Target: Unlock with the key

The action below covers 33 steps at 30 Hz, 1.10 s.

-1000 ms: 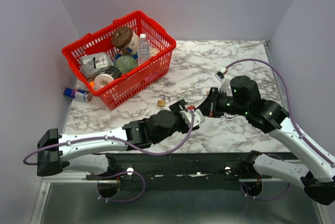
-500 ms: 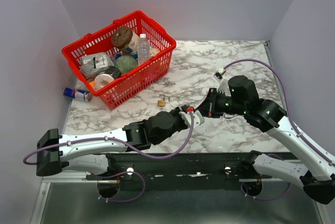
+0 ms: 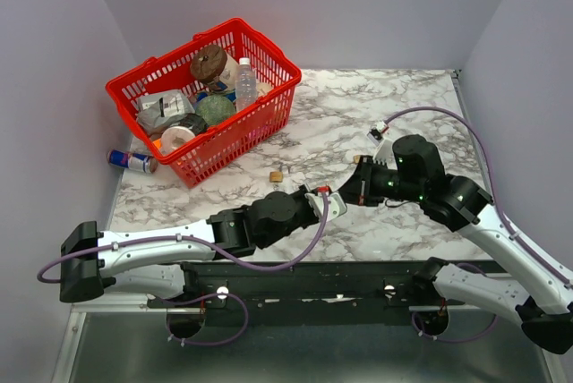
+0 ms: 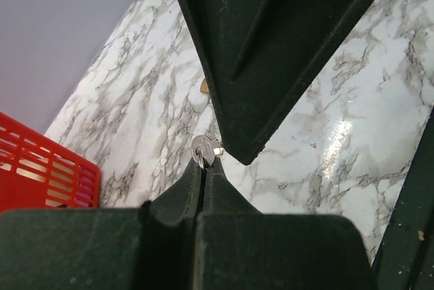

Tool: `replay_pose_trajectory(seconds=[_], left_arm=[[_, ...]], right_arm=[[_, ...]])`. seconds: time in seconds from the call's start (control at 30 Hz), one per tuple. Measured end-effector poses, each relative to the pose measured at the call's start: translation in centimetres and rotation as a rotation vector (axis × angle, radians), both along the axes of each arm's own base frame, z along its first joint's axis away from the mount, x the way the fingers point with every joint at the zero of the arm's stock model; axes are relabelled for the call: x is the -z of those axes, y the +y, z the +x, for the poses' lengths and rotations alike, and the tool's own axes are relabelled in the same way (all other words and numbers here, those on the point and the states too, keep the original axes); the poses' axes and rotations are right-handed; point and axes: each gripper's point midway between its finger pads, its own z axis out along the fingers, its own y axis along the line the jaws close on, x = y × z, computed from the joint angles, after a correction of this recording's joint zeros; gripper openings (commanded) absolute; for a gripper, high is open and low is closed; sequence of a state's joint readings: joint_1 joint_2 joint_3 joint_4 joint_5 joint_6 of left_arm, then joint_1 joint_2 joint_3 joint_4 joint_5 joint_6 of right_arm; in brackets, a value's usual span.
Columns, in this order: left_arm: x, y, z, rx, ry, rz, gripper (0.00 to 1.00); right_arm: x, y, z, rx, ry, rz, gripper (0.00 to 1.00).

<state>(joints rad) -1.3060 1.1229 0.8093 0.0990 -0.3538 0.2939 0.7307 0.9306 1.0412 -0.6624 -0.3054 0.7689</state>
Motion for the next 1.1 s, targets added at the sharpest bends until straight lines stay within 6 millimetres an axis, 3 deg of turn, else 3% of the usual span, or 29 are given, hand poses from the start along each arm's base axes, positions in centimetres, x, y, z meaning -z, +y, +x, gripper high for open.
replay_pose_trajectory(seconds=[0.17,0.3,0.5,0.7,0.9,1.1], left_arm=[[0.4,-0.3,-0.5,0.015,0.042,-0.014,0.0],[1.7,-0.7,-1.0,0.031,0.107,-0.004,0.0],[2.5,-1.2,-0.3,0.043,0.272,-0.042,0.0],[1.0,-1.0,0.9,0.096,0.463,-0.175,0.0],[-2.1,-1.1,-0.2,0.313,0.648,-0.337,0.0],[-3.9,-1.2,-1.9,0.477,0.759,-0.416,0.0]], right_arm=[[-0.4,-0.1,0.1,0.003,-0.022,0.021,0.26],[-1.1,0.2,0.5,0.007,-0.052,0.051,0.44],[-2.6,0.1,0.7,0.019,-0.112,0.096,0.63],[-4.2,-1.5,0.9,0.067,-0.229,0.12,0.65],[-2.2,-2.6,0.8,0.096,-0.292,0.126,0.65],[-1.2,-2.2,0.9,0.118,-0.318,0.226,0.64]])
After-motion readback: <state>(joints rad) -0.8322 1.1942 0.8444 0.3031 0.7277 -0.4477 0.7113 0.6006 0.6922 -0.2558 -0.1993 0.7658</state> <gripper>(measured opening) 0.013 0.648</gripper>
